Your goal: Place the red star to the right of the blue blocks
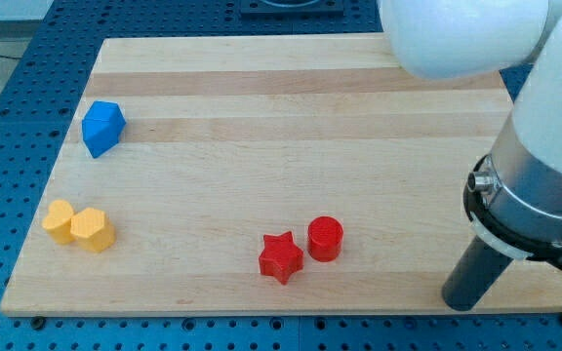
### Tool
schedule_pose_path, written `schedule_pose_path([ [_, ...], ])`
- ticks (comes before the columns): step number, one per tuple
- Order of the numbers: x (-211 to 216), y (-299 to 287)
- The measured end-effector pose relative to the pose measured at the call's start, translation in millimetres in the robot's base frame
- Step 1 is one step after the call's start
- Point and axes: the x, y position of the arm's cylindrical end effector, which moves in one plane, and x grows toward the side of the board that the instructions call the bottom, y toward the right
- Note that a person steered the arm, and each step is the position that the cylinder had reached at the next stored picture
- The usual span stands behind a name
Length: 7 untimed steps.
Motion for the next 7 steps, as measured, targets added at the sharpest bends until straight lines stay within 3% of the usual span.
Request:
schedule_pose_path([
  [3,0.0,-18.9],
  [5,-3.4,-102.2],
  [7,-46.8,-234.5],
])
